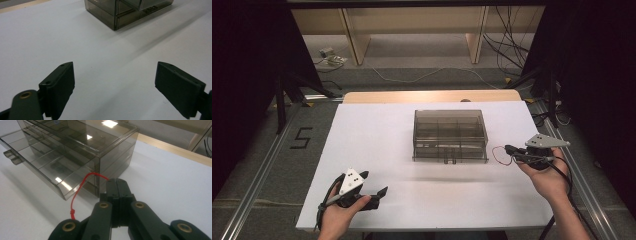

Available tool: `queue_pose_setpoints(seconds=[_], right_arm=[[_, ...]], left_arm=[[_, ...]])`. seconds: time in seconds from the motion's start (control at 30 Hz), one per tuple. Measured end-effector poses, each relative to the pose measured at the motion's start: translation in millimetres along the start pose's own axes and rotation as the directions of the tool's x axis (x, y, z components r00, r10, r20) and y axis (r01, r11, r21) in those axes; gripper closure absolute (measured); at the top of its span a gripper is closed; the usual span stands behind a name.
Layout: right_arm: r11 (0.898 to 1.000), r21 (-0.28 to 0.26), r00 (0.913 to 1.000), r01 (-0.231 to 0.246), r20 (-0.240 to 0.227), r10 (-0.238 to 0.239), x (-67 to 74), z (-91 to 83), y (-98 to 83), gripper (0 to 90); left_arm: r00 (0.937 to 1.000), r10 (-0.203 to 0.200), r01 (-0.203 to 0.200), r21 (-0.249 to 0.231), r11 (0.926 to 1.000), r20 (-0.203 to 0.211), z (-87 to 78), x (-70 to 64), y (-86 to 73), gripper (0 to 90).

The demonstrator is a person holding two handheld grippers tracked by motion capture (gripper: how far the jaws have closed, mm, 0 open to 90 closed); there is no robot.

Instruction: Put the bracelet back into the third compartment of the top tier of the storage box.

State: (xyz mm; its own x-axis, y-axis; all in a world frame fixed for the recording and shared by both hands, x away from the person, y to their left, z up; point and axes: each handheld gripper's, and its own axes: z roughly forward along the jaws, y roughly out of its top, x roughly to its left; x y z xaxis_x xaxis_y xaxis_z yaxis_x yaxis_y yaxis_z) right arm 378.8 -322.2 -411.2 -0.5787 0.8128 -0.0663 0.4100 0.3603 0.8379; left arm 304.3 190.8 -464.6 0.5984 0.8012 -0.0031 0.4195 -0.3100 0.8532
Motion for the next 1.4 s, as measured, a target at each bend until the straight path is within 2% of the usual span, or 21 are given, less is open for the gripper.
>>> queue_pose_setpoints(seconds=[1.4], right_arm=[[0.999,-0.043,0.9997,0.024,-0.002,-0.025,5.3,-2.1,18.7,90.0]], left_arm=[[1.0,0.002,-0.002,-0.001,1.0,0.003,0.6,-1.0,0.2,16.1]])
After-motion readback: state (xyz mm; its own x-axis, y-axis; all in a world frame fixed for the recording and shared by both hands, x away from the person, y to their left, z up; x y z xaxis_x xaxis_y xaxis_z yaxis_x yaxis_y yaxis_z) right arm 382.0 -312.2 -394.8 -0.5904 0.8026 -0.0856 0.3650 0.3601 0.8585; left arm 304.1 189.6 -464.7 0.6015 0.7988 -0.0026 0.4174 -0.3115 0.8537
